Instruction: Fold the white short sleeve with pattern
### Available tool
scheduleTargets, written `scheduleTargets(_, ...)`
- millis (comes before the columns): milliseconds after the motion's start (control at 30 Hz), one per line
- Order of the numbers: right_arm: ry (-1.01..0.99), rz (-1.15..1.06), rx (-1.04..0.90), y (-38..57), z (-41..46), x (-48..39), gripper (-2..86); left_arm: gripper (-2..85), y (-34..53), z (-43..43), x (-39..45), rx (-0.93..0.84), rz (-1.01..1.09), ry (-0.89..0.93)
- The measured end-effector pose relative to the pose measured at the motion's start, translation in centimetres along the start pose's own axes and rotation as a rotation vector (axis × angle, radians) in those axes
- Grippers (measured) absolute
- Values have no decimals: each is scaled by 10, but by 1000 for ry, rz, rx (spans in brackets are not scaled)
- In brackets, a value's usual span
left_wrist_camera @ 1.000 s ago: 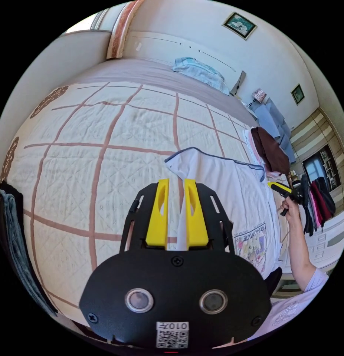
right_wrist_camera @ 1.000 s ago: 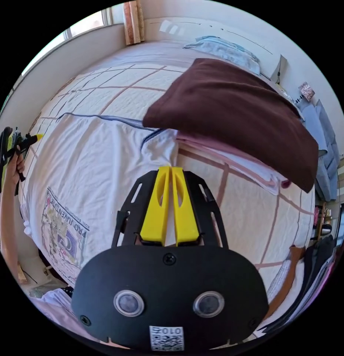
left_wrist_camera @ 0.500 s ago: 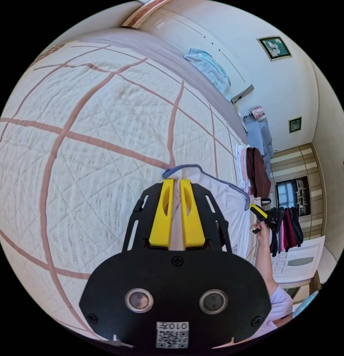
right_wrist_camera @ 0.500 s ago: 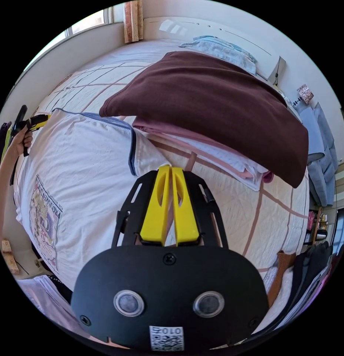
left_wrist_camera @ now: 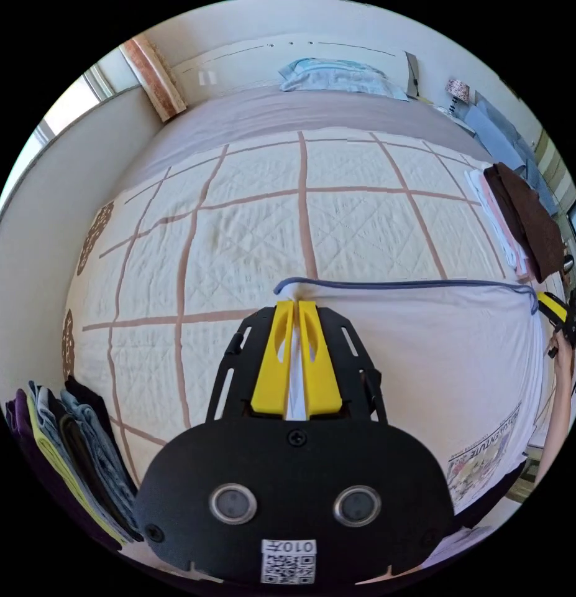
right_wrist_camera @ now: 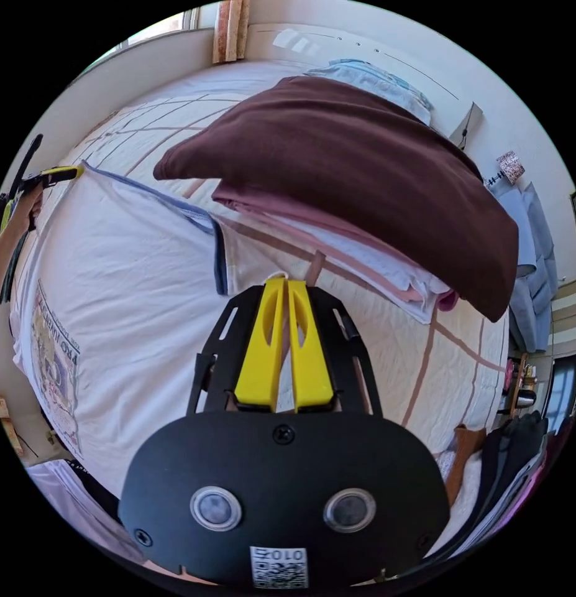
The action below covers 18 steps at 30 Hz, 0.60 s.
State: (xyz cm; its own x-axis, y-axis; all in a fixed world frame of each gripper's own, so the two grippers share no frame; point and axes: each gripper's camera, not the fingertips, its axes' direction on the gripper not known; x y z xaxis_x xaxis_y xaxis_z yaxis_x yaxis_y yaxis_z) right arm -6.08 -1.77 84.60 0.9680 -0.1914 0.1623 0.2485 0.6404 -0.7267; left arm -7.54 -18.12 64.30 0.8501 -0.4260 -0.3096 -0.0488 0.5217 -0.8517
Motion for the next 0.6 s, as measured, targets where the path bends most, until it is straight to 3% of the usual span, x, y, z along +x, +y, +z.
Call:
scheduleTargets(167, -41, 65, 41, 27, -31, 27, 29, 17, 20, -13, -26, 112, -80, 165)
scheduleTargets(267, -95, 117, 103, 62, -69, 52, 18, 20, 46, -55, -59, 277, -128, 219)
scheduleTargets(400, -73, 84, 160, 128, -119, 41, 14, 14, 120, -120, -65, 420, -27, 277)
scheduleTargets(500, -266, -101, 123, 177, -133, -1, 17, 6, 189, -129, -24, 326, 201, 418)
scheduleTargets(600, -376, -251, 53, 218, -126, -53, 20, 2, 258, -107, 11, 244, 273, 402)
